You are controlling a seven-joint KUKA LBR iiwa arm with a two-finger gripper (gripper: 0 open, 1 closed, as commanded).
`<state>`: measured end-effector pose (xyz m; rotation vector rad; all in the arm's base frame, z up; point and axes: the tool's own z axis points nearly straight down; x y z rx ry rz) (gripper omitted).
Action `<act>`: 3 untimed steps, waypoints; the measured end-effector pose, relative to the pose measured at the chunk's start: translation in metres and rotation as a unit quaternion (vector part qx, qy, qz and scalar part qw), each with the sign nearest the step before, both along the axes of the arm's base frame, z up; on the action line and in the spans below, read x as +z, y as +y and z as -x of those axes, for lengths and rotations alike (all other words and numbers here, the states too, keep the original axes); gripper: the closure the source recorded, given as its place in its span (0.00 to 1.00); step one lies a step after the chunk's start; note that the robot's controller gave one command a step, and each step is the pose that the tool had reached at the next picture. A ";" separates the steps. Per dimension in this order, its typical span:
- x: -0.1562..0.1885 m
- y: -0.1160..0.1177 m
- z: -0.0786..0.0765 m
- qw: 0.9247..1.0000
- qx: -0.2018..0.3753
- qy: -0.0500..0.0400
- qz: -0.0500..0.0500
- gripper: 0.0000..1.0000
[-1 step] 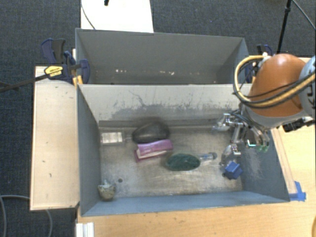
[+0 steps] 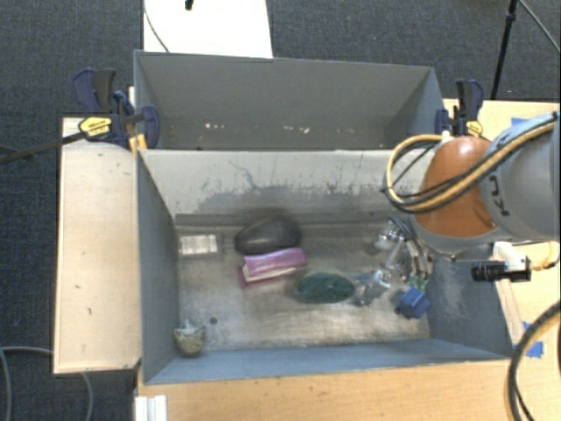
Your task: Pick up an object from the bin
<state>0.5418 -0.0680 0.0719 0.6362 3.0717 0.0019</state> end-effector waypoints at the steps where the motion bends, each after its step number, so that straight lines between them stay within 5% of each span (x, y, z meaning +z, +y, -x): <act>1: 0.001 0.045 0.040 1.000 -0.013 -0.003 0.000 0.00; 2: 0.003 0.041 0.036 1.000 -0.013 -0.007 0.002 1.00; 3: 0.167 0.016 0.022 1.000 -0.016 -0.003 0.001 1.00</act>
Offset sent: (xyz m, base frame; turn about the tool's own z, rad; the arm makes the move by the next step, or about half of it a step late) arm -0.0413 0.0432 -0.0019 0.0271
